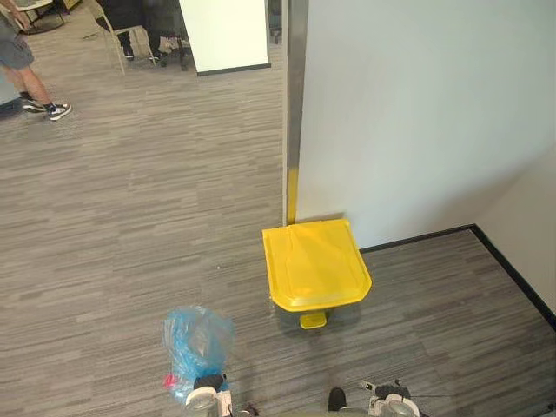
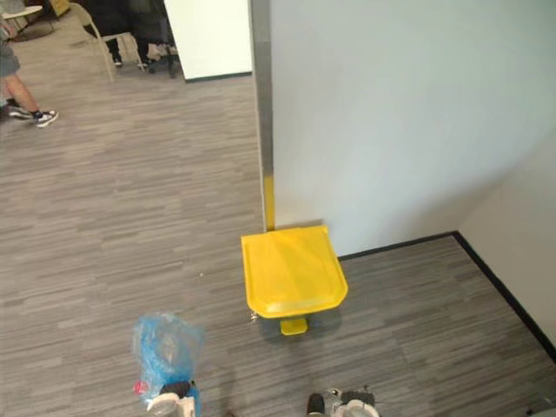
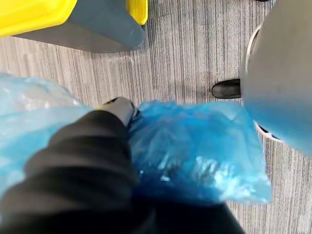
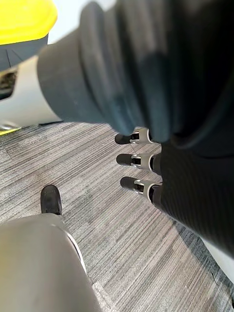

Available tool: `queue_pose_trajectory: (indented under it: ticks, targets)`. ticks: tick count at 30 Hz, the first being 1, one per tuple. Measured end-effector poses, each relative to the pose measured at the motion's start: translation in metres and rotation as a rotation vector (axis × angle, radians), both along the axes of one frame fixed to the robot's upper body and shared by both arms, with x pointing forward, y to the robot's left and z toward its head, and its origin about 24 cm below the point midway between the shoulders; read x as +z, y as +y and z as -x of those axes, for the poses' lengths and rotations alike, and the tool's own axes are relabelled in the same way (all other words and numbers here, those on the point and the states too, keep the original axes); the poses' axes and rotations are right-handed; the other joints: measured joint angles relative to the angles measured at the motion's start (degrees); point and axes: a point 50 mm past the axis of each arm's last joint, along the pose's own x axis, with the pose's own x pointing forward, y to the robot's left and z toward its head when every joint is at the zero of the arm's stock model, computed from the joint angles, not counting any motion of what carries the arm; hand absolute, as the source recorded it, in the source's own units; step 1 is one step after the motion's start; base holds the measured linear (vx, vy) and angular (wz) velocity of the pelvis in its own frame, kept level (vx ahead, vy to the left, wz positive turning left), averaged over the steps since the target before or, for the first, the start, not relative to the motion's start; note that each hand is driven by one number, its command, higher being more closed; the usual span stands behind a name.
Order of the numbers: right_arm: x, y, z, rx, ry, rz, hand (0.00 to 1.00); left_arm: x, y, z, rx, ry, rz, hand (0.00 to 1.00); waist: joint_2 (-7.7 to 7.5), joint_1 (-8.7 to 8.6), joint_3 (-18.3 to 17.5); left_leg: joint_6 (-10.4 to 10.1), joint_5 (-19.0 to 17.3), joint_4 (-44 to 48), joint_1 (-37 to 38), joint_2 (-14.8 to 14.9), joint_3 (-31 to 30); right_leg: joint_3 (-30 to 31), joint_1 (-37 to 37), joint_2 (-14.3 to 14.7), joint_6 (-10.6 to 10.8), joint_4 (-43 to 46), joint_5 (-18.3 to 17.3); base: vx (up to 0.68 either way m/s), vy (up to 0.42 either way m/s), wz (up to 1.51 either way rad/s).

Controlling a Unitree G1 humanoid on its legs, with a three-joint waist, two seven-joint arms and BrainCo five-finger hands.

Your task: Gather rubbish on tea table into small bin, then transfer packed bag to large trash can.

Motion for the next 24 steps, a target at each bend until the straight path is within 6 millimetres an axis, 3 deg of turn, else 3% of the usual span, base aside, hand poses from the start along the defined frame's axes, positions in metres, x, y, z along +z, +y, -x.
queue_pose_trajectory:
  ticks: [3, 6, 7, 8, 10, 11, 13, 15, 17, 19, 20, 21, 23, 24]
  targets:
    - [0.0, 0.007, -0.005, 0.01, -0.011, -0.017, 0.0, 0.002, 0.004, -0.005, -0.009, -0.013, -0.014, 1.0, -1.48, 0.08, 1.3, 0.4, -0.8, 0.4, 0.8, 0.1, 0.2, 0.1, 0.1, 0.1, -0.4, 1.7, -0.8, 0.06, 0.017, -0.08]
    - [0.0, 0.007, -0.003, 0.017, -0.005, -0.013, 0.0, 0.003, 0.005, -0.007, -0.003, -0.021, -0.016, 1.0, -2.05, 0.1, 1.9, 0.8, -3.0, 2.9, 1.5, -0.1, 0.1, 0.1, -0.3, -0.9, -0.2, 7.3, -4.4, -0.01, 0.048, 0.02]
    - [-0.001, 0.007, -0.001, 0.028, 0.0, -0.011, 0.0, 0.004, 0.006, -0.008, -0.004, -0.028, -0.018, 1.0, -2.62, 0.11, 2.3, 1.4, -6.1, 6.4, 1.5, -0.3, -0.5, 0.0, -1.9, -2.7, 0.4, 14.7, -8.2, -0.02, 0.029, 0.09]
    - [-0.001, 0.007, -0.001, 0.031, 0.0, -0.011, 0.0, 0.004, 0.006, -0.008, -0.003, -0.029, -0.019, 1.0, -2.72, 0.1, 2.4, 2.1, -7.2, 7.3, 1.6, -0.6, -0.8, 0.0, -2.9, -3.4, 0.5, 18.0, -9.2, -0.02, 0.049, 0.18]
    - [0.003, 0.004, -0.009, 0.028, -0.035, 0.0, 0.0, 0.005, 0.005, -0.013, 0.012, -0.038, -0.012, 1.0, -2.22, -0.55, 4.0, 3.6, -9.1, 8.7, 4.0, -1.7, -3.1, 0.4, -10.5, -5.5, -0.1, 37.0, -9.5, 0.0, 0.073, 0.25]
    - [0.004, 0.003, -0.011, 0.034, -0.041, 0.001, 0.0, 0.005, 0.005, -0.014, 0.008, -0.04, -0.017, 1.0, -2.47, -0.69, 4.3, 4.1, -10.1, 9.8, 5.3, -1.2, -3.4, 0.6, -12.2, -5.2, -0.4, 38.9, -10.8, 0.06, 0.04, 0.23]
    - [0.005, 0.006, -0.016, 0.049, -0.056, -0.004, 0.0, 0.005, 0.006, -0.015, 0.0, -0.039, -0.021, 1.0, -2.58, -0.61, 4.4, 3.6, -12.2, 12.2, 5.6, 0.0, -4.7, -1.0, -15.5, -3.5, -1.0, 36.1, -11.4, 0.13, -0.031, 0.29]
    - [0.009, 0.006, -0.025, 0.044, -0.087, -0.001, 0.0, 0.006, 0.007, -0.019, -0.006, -0.039, -0.023, 1.0, -2.75, -0.59, 5.4, 2.8, -14.7, 15.3, 5.5, 1.0, -5.6, -1.8, -18.6, -2.2, -0.8, 31.0, -9.6, 0.24, -0.108, 0.27]
    - [0.012, 0.005, -0.033, 0.02, -0.111, -0.003, 0.0, 0.008, 0.009, -0.024, -0.003, -0.05, -0.03, 1.0, -3.13, -0.61, 7.5, 1.3, -19.0, 20.0, 5.7, 2.1, -6.6, -3.3, -19.9, -0.9, 0.0, 22.8, -8.1, 0.27, -0.178, 0.38]
    - [0.011, 0.001, -0.03, -0.026, -0.106, -0.009, 0.0, 0.01, 0.008, -0.03, 0.02, -0.065, -0.021, 1.0, -3.91, -0.54, 8.8, -0.9, -22.7, 23.8, 7.5, 1.8, -8.3, -2.8, -18.7, -1.3, 1.7, 23.8, -8.7, 0.39, -0.22, 0.3]
    - [0.015, -0.006, -0.038, -0.023, -0.124, 0.012, 0.0, 0.01, 0.003, -0.033, 0.032, -0.071, -0.002, 1.0, -1.76, -0.16, 10.1, -0.9, -23.4, 24.5, 8.1, 3.4, -8.6, -3.9, -19.1, -0.2, 2.2, 26.7, -11.4, 0.46, -0.227, 0.06]
    - [0.016, -0.007, -0.04, -0.026, -0.131, 0.015, 0.0, 0.01, 0.002, -0.033, 0.033, -0.072, 0.0, 1.0, -1.05, -0.21, 10.2, -0.7, -23.2, 24.4, 8.0, 3.5, -8.6, -3.9, -19.5, 0.0, 1.8, 27.7, -11.8, 0.29, -0.119, -0.01]
    - [0.017, -0.01, -0.042, -0.043, -0.141, 0.016, 0.0, 0.011, -0.006, -0.037, 0.029, -0.083, 0.023, 1.0, -0.45, -0.4, 10.6, -0.2, -22.9, 24.1, 7.9, 3.5, -8.4, -4.6, -19.8, 0.3, 1.3, 29.5, -13.2, 0.18, -0.082, 0.06]
    - [0.017, -0.009, -0.041, -0.041, -0.135, 0.013, 0.0, 0.011, -0.01, -0.038, 0.027, -0.087, 0.038, 1.0, -0.71, -0.12, 10.4, 1.2, -22.2, 24.0, 8.2, 3.5, -8.3, -4.7, -19.6, 0.5, 0.7, 30.5, -14.6, 0.15, -0.069, -0.04]
